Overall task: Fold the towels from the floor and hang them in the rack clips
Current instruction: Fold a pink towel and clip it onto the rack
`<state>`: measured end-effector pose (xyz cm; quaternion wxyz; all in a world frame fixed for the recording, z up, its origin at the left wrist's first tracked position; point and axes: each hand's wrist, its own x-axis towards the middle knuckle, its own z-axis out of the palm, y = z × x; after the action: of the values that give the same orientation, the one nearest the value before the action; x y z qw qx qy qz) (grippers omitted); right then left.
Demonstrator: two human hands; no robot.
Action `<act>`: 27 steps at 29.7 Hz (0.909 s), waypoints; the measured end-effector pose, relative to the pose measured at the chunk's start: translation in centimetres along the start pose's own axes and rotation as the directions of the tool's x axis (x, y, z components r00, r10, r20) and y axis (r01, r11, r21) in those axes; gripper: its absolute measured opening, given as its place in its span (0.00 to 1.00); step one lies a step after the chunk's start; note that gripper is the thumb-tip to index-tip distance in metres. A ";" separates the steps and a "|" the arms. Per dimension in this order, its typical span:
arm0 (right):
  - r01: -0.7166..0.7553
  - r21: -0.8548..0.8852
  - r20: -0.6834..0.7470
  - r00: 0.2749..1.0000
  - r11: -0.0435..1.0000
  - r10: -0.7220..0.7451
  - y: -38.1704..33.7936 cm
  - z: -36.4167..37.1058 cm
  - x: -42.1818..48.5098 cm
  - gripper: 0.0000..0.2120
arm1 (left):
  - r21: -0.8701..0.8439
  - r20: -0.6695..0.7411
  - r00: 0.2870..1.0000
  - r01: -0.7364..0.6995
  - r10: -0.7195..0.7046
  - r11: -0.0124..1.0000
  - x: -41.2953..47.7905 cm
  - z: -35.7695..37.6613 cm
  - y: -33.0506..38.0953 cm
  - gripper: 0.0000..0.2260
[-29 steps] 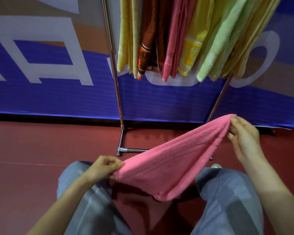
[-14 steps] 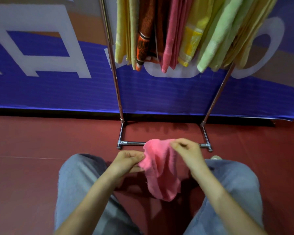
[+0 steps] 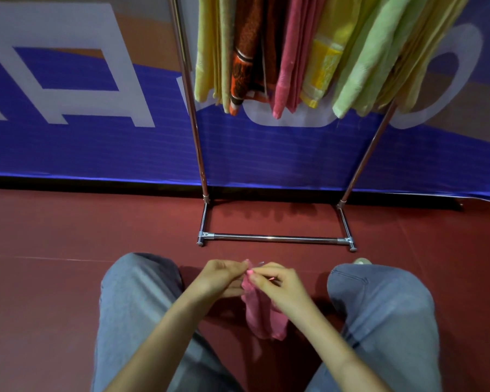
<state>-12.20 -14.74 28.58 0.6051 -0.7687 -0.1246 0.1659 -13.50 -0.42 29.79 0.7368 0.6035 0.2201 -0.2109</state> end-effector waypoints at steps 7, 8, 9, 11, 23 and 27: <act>-0.106 0.119 0.144 0.986 0.987 0.088 0.6 -0.8 -1.5 0.12 | 0.135 0.038 0.999 0.004 -0.009 0.991 -0.6 -0.4 -0.4 0.08; -0.107 0.129 0.157 0.984 0.986 0.087 0.6 -1.3 -1.5 0.12 | 0.175 0.079 0.997 -0.022 0.009 0.984 -1.1 -0.4 -0.2 0.08; -0.097 0.121 0.166 0.983 0.988 0.077 0.5 -1.8 -1.5 0.12 | 0.217 0.131 0.991 -0.054 0.025 0.975 -1.7 -0.3 0.2 0.09; -0.044 0.050 0.199 0.979 0.998 0.033 0.3 -2.9 -1.1 0.16 | 0.345 0.233 0.971 -0.129 0.049 0.930 -2.7 -0.1 1.2 0.12; 0.130 -0.395 0.583 0.800 0.910 0.139 -1.1 -5.7 2.0 0.22 | 0.694 0.430 0.903 -0.340 0.013 0.635 -3.5 -0.4 3.5 0.09; 0.136 -0.441 0.706 0.664 0.887 0.249 -1.8 -5.3 2.1 0.27 | 0.742 0.459 0.888 -0.375 -0.015 0.556 -3.8 -0.5 3.8 0.07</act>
<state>-8.08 -18.15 31.23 0.2960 -0.7558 -0.3718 0.4504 -14.43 0.92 34.96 0.4222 0.8337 -0.1279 -0.3320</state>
